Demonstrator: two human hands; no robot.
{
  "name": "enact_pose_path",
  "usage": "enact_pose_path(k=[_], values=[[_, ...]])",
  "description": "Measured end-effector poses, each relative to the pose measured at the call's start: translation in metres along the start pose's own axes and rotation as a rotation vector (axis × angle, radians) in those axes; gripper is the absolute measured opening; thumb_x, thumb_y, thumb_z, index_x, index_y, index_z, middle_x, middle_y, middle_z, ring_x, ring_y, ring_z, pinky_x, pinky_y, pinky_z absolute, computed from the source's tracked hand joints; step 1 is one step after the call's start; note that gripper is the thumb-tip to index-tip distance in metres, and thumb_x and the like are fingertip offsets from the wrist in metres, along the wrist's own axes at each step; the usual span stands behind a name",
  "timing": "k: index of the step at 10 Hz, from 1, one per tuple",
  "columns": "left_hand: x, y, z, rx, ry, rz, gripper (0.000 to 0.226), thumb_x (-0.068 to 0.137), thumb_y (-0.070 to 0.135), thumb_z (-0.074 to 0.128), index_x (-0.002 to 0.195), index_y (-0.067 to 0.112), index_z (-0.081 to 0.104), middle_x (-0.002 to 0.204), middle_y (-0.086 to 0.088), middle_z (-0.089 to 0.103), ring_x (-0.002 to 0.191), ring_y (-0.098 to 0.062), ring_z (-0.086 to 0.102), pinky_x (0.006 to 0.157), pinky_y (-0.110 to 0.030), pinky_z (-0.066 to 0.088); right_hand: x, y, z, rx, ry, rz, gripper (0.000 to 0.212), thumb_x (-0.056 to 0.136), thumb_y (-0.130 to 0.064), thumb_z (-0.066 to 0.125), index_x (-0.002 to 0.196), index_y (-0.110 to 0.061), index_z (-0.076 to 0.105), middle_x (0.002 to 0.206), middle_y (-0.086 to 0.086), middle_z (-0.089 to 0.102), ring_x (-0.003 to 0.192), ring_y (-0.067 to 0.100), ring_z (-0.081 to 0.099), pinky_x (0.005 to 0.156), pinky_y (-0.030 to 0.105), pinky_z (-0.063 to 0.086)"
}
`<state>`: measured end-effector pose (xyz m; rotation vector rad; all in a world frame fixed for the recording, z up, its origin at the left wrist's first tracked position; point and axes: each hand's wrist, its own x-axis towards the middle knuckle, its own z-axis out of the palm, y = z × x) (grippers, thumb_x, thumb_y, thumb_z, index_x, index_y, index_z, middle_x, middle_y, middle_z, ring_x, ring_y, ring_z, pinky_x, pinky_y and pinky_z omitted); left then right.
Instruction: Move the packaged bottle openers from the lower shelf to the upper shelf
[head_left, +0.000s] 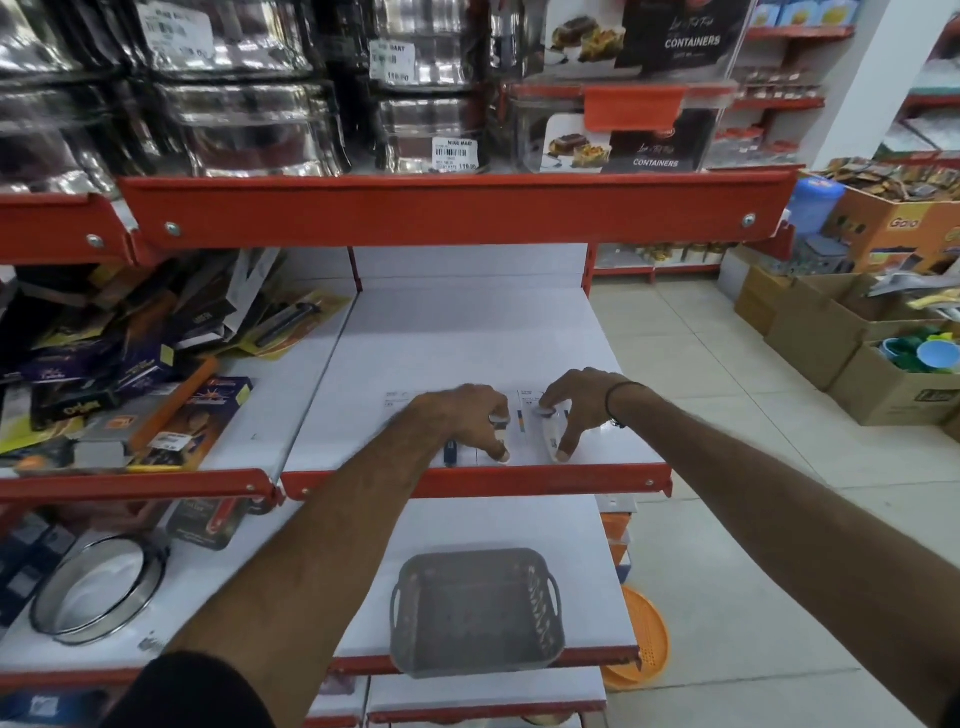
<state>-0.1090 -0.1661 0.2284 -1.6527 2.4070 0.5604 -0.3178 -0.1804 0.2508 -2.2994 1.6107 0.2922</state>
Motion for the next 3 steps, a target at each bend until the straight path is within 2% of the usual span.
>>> enact_pose_path(k=[1, 2, 3], values=[[-0.018, -0.002, 0.006, -0.012, 0.082, -0.005, 0.076, 0.078, 0.052, 0.072, 0.144, 0.023, 0.048, 0.156, -0.003, 0.043, 0.141, -0.028, 0.042, 0.116, -0.05, 0.037, -0.015, -0.005, 0.0, -0.037, 0.034, 0.017, 0.095, 0.056, -0.052, 0.089, 0.141, -0.033, 0.05, 0.149, -0.008, 0.047, 0.132, 0.021, 0.047, 0.091, 0.032, 0.044], [-0.038, -0.005, 0.008, 0.016, 0.22, 0.036, 0.068, 0.091, 0.051, 0.06, 0.151, 0.024, 0.041, 0.165, -0.002, 0.031, 0.151, -0.027, 0.028, 0.123, -0.048, 0.026, -0.031, -0.016, 0.003, -0.081, 0.105, 0.016, 0.088, 0.063, -0.058, 0.082, 0.141, -0.036, 0.049, 0.145, -0.005, 0.052, 0.129, 0.023, 0.052, 0.094, 0.034, 0.047], [-0.073, -0.008, 0.013, 0.057, 0.49, 0.089, 0.065, 0.099, 0.053, 0.043, 0.156, 0.024, 0.032, 0.169, 0.0, 0.02, 0.156, -0.022, 0.018, 0.126, -0.046, 0.018, -0.053, -0.039, 0.007, -0.125, 0.343, 0.01, 0.07, 0.08, -0.061, 0.064, 0.143, -0.036, 0.046, 0.144, -0.003, 0.055, 0.13, 0.024, 0.052, 0.11, 0.045, 0.038]])
